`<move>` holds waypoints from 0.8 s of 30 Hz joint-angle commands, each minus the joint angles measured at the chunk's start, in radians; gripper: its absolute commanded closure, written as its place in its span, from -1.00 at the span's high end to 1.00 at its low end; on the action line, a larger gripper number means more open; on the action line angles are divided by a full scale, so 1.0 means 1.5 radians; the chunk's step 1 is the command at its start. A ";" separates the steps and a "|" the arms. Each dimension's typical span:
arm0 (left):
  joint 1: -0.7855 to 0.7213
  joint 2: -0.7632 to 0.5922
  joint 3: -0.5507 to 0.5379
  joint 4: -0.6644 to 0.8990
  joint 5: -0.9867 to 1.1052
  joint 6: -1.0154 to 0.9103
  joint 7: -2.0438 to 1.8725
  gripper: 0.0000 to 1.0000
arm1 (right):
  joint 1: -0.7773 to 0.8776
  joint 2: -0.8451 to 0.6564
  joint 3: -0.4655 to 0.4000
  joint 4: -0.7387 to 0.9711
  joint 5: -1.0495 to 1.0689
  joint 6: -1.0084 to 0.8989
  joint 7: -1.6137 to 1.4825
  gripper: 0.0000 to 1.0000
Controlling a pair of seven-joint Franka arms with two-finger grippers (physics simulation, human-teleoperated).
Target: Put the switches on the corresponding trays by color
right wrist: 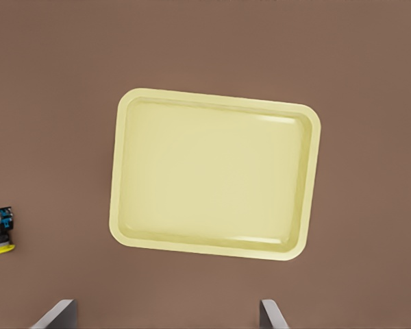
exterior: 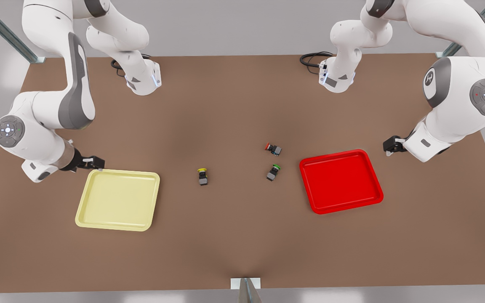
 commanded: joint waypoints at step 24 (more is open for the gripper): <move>-0.360 0.004 -0.006 -0.469 -0.179 0.489 -1.028 1.00 | 0.307 0.217 0.067 -0.047 0.004 0.313 0.298 1.00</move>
